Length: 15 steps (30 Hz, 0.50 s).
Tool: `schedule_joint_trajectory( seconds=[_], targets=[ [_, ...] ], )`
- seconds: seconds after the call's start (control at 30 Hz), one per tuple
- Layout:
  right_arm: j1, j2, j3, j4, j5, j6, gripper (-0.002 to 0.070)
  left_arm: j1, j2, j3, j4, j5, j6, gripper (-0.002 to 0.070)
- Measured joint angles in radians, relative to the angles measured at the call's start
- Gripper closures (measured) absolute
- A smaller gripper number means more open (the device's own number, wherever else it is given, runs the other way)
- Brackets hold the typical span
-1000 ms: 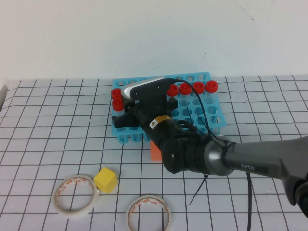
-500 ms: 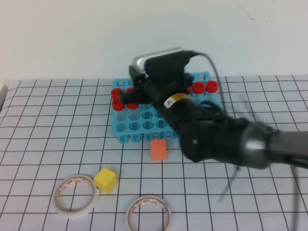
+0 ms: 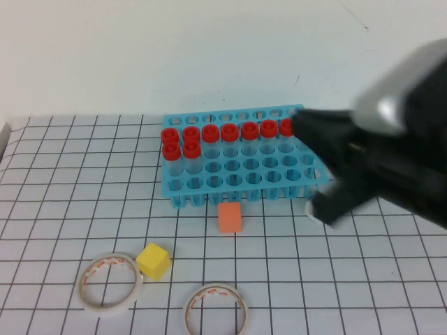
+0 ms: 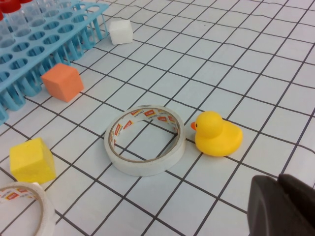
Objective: Place the test tubes
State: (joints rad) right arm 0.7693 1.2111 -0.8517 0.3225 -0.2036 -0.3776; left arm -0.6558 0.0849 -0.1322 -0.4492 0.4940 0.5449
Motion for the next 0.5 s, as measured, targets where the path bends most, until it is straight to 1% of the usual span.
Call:
schedule_joint_trajectory(
  seconds=[0.1, 0.3, 0.33, 0.5],
  targets=[
    [0.0, -0.139, 0.09, 0.021, 0.055, -0.104, 0.0677, 0.0, 0.0, 0.0, 0.0, 0.0, 0.0, 0.0676],
    [0.0, -0.371, 0.269, 0.042, 0.089, -0.279, 0.0678, 0.0, 0.0, 0.0, 0.0, 0.0, 0.0, 0.0676],
    [0.0, -0.453, 0.325, 0.043, 0.099, -0.315, 0.0678, 0.0, 0.0, 0.0, 0.0, 0.0, 0.0, 0.0676],
    [0.0, -0.638, 0.456, 0.081, 0.099, -0.335, 0.0678, 0.0, 0.0, 0.0, 0.0, 0.0, 0.0, 0.0676]
  ],
)
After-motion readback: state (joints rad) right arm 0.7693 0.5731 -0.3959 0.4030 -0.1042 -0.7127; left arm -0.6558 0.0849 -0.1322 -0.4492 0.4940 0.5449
